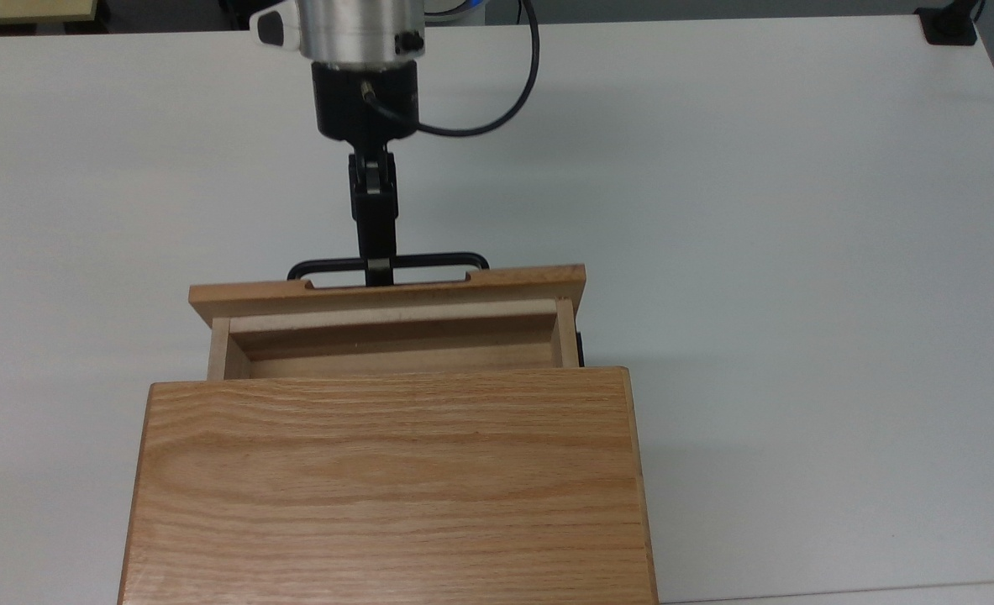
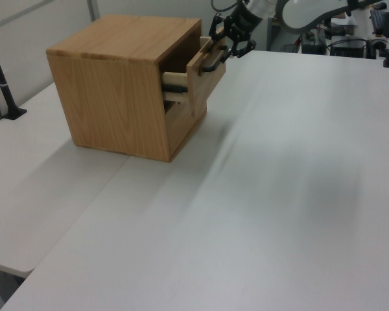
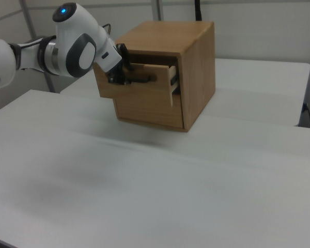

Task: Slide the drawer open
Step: 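Pull the handle away from the cabinet, sliding the upper drawer out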

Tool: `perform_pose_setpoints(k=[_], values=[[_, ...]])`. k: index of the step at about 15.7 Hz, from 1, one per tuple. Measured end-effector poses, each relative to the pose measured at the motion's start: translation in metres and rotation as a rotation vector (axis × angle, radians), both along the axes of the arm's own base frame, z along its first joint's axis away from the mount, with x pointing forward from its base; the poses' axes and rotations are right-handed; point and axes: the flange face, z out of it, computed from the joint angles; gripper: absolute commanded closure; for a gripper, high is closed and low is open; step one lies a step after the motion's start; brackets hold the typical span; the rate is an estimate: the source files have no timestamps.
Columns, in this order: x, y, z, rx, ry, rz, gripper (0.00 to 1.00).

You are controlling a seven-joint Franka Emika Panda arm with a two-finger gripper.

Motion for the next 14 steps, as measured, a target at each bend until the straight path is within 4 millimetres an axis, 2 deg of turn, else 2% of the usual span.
perform_pose_setpoints(k=[4,11,14], values=[[-0.017,-0.010,0.001,0.005,0.011,0.030,0.71],[-0.057,-0.027,0.003,0.008,0.028,0.070,0.71],[-0.067,-0.029,0.003,0.007,0.032,0.072,0.71]])
